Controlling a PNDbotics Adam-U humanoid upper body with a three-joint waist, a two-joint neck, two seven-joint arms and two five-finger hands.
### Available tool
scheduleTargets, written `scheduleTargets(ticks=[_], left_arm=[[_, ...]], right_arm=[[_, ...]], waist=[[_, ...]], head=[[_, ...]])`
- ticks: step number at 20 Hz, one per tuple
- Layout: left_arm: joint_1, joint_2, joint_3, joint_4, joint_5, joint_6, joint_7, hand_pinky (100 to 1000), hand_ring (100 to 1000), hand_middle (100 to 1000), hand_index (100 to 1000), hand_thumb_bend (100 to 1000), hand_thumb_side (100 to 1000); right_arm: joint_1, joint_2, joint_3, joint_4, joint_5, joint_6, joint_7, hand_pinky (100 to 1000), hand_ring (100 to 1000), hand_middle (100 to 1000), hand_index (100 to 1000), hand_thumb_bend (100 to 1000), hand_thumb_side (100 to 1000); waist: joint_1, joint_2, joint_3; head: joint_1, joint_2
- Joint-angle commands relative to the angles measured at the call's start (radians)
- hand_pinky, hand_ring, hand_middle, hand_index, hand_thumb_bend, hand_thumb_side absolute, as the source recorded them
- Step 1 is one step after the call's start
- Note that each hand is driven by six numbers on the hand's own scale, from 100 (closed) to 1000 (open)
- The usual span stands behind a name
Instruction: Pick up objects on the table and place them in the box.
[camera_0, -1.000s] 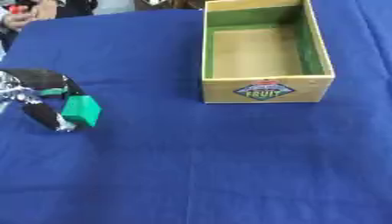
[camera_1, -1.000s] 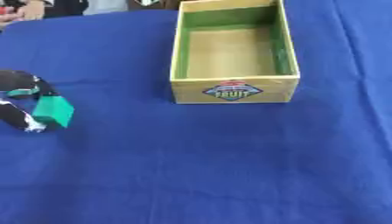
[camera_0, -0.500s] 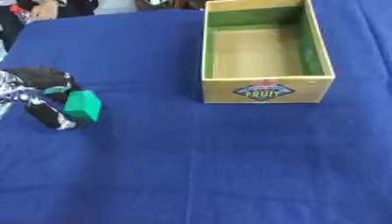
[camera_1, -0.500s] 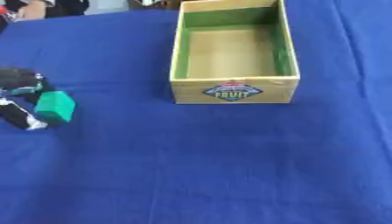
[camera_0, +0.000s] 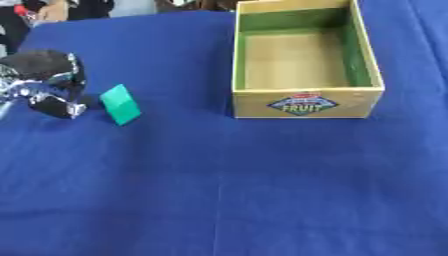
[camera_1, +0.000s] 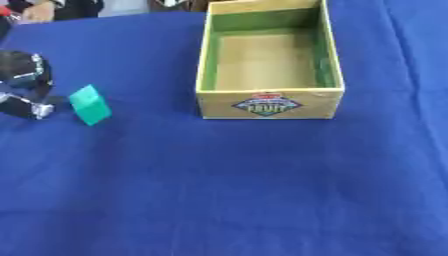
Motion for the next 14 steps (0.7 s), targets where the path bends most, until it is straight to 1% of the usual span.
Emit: scheduleTargets(ticks=[1, 5, 8, 10, 11, 12, 13, 14], left_arm=[[-0.029, 0.038, 0.022, -0.046, -0.017, 0.014, 0.026, 100, 403, 344, 282, 100, 294], [-0.048, 0.037, 0.013, -0.076, -0.009, 0.017, -0.018, 100, 395, 324, 258, 100, 308], [-0.058, 0.033, 0.012, -0.095, -0.002, 0.021, -0.039, 100, 394, 326, 263, 100, 309], [-0.063, 0.032, 0.009, -0.103, 0.0, 0.017, -0.052, 102, 426, 393, 476, 100, 299], [-0.065, 0.033, 0.007, -0.104, -0.003, 0.014, -0.063, 174, 475, 458, 636, 100, 279], [-0.066, 0.035, 0.002, -0.101, -0.011, 0.008, -0.087, 290, 540, 547, 810, 100, 356], [-0.068, 0.037, -0.002, -0.098, -0.019, -0.003, -0.118, 421, 626, 633, 916, 100, 429], [-0.07, 0.04, -0.007, -0.096, -0.03, -0.019, -0.152, 503, 698, 740, 986, 146, 501]], right_arm=[[-0.005, -0.013, -0.004, -0.016, -0.002, 0.001, 0.0, 752, 813, 710, 791, 100, 921], [-0.002, -0.014, -0.004, -0.016, -0.002, 0.001, -0.001, 752, 814, 711, 793, 100, 919], [-0.001, -0.014, -0.004, -0.016, -0.003, 0.002, -0.002, 752, 814, 710, 792, 100, 917], [0.0, -0.014, -0.003, -0.016, -0.004, 0.001, -0.001, 752, 815, 710, 792, 100, 916], [0.0, -0.014, -0.003, -0.016, -0.004, 0.001, -0.001, 752, 815, 710, 792, 100, 916], [0.001, -0.014, -0.003, -0.016, -0.005, 0.001, 0.0, 753, 815, 710, 792, 100, 916], [0.001, -0.014, -0.003, -0.016, -0.005, 0.001, 0.0, 753, 815, 710, 792, 100, 916], [0.001, -0.014, -0.003, -0.016, -0.006, 0.001, 0.0, 753, 815, 710, 792, 100, 916]], waist=[[0.001, -0.027, 0.001], [0.005, -0.028, 0.0], [0.008, -0.029, 0.0], [0.01, -0.03, 0.0], [0.011, -0.03, 0.0], [0.012, -0.031, -0.001], [0.013, -0.031, -0.002], [0.014, -0.031, -0.003]], head=[[0.0, -0.001], [0.002, 0.001], [0.001, 0.0], [0.001, 0.0], [0.001, 0.0], [0.002, -0.001], [0.003, -0.001], [0.003, -0.002]])
